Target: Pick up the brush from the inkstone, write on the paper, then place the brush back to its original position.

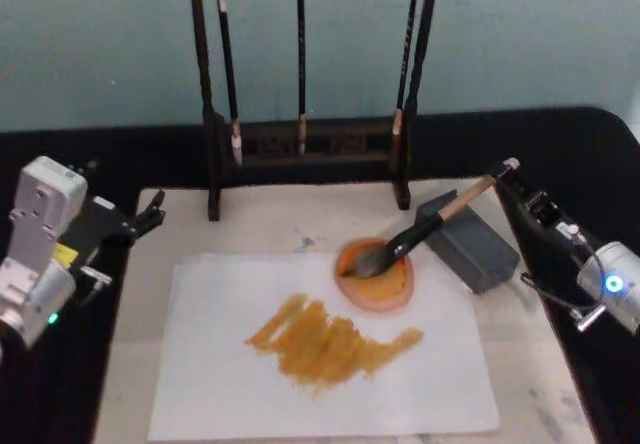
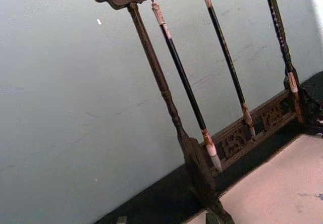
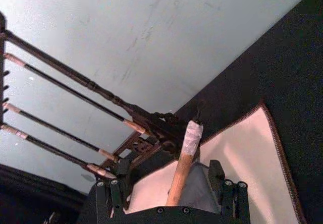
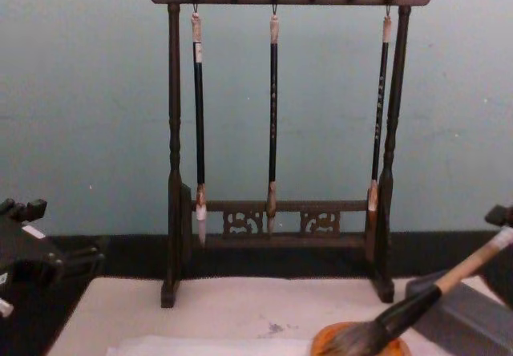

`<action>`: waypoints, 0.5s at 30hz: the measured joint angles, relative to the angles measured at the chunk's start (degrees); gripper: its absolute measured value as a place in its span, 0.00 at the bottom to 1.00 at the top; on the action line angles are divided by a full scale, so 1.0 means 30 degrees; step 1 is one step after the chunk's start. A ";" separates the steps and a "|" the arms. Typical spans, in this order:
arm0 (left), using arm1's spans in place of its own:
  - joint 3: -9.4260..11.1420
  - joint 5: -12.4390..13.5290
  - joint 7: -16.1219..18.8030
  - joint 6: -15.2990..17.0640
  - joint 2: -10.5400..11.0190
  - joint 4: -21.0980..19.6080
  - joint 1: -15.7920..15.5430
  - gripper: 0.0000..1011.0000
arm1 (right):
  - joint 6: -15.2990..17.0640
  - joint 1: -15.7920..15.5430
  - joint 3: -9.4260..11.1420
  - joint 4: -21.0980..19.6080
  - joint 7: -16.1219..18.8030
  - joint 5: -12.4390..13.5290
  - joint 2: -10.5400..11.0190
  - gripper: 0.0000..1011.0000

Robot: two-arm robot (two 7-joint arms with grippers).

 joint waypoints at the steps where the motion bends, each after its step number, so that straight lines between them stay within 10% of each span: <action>1: -0.0001 0.0001 0.0000 0.0000 0.0000 -0.0001 0.0000 1.00 | -0.0043 0.0142 -0.0074 0.0235 0.0008 0.0026 -0.0096 0.99; 15: 0.0000 0.0000 0.0000 0.0000 -0.0001 0.0000 0.0000 1.00 | -0.0801 0.2043 -0.1102 0.3180 0.0435 0.0592 -0.1246 0.99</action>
